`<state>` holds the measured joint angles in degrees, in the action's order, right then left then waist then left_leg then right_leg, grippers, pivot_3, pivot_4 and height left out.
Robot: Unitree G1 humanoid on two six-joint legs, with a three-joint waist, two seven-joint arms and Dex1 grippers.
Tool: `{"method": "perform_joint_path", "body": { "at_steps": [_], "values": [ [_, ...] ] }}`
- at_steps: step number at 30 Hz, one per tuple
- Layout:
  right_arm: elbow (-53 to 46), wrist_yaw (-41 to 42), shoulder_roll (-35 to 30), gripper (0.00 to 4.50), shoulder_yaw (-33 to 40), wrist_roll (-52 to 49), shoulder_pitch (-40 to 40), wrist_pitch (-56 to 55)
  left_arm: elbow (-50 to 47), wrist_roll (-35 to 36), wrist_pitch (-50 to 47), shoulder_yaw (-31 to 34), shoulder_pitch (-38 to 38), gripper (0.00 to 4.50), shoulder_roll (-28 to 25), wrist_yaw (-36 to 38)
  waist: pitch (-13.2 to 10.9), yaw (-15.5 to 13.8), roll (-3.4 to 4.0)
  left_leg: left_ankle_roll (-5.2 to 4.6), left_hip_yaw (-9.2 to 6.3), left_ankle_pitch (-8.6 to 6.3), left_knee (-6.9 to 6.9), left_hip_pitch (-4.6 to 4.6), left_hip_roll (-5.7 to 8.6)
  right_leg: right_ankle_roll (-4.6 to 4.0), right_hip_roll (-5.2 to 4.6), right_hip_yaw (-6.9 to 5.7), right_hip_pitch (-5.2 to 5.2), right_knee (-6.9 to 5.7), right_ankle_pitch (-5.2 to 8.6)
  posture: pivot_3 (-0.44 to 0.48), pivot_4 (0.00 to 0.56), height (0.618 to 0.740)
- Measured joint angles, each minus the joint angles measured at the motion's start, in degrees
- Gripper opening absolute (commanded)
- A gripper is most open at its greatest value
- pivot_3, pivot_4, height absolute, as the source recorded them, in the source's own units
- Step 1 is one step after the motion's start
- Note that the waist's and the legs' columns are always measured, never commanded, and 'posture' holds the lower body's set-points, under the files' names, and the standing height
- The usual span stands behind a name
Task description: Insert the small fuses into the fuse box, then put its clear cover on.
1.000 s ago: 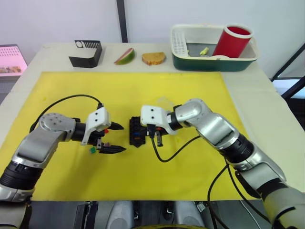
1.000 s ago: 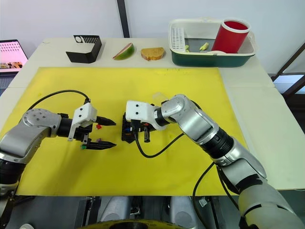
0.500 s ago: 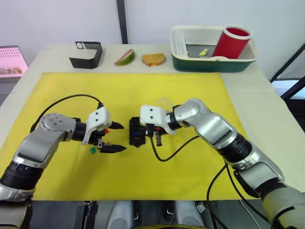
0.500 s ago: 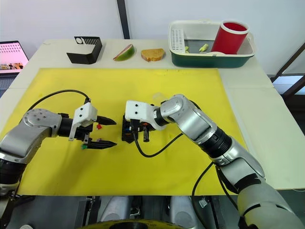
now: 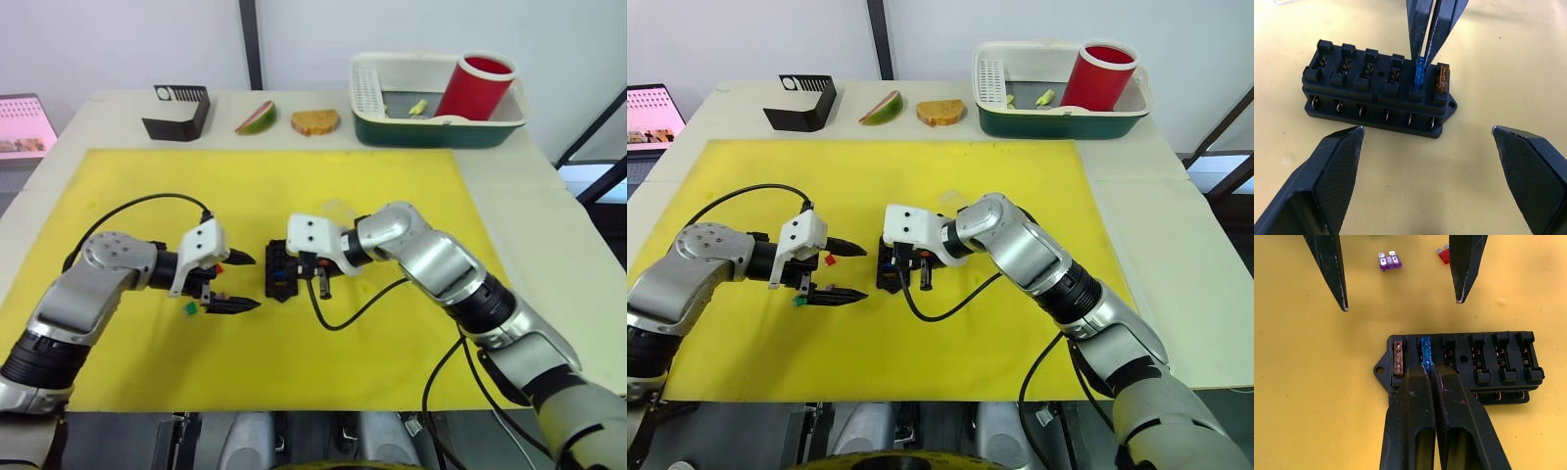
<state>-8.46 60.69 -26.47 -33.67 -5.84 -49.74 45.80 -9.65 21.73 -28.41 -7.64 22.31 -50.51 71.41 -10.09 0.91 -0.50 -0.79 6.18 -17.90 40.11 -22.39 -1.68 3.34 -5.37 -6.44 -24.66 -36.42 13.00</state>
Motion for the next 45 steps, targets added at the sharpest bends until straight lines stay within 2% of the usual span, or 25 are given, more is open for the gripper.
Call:
{"method": "perform_joint_path", "body": {
  "at_steps": [6,9,45],
  "values": [
    [0.17,0.00,0.10,0.00,0.17,-0.02,0.00,-0.01,0.10,-0.01,0.00,0.00,0.01,4.41,0.00,0.04,0.00,0.00,0.00,0.00,0.00,0.00,0.00,0.00,0.00,0.00,0.00,0.00,0.00,0.00,0.00,0.000,0.150,0.740],
    [0.37,-0.45,0.09,0.92,0.20,0.12,0.00,-0.09,0.10,-0.01,0.00,0.00,0.02,4.50,0.00,0.05,0.00,-0.02,0.00,0.00,0.00,0.00,0.00,-0.01,0.00,0.00,0.00,0.00,0.00,0.00,0.00,0.000,0.150,0.740],
    [-1.54,0.62,-2.59,0.92,3.57,-4.03,-0.06,2.91,2.05,-1.31,0.43,-0.06,1.10,4.50,0.84,0.76,-0.02,-0.14,0.00,-0.05,0.00,-0.03,-0.03,-0.12,0.02,0.00,-0.03,-0.02,-0.08,0.09,0.00,0.000,0.150,0.740]
  ]
}}
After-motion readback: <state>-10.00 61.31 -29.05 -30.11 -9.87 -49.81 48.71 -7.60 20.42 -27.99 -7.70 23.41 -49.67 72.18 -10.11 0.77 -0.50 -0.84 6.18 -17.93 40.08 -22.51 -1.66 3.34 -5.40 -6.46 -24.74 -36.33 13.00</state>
